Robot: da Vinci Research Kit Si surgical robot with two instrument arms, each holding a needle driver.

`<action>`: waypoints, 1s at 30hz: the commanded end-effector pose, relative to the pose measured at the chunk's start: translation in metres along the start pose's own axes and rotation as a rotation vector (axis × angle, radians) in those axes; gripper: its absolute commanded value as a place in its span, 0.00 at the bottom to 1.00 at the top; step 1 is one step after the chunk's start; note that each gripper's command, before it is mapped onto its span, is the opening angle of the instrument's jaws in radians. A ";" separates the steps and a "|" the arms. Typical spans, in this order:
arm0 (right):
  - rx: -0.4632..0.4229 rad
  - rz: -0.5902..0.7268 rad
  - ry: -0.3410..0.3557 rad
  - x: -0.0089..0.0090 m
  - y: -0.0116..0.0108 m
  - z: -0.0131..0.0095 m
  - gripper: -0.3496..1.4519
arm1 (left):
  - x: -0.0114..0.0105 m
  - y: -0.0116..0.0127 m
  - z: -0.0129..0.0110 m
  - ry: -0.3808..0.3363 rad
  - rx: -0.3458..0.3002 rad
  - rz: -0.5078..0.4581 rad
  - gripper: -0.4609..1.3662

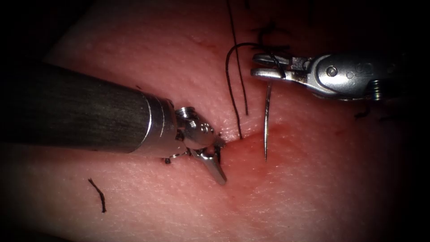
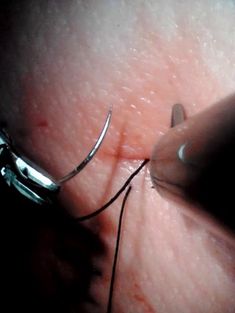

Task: Wound Closure
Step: Open the incision with the left grasper

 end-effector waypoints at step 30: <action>0.024 0.033 0.028 0.0020 0.0026 -0.0067 0.00 | 0.0046 0.0009 -0.0060 0.330 0.005 0.178 0.06</action>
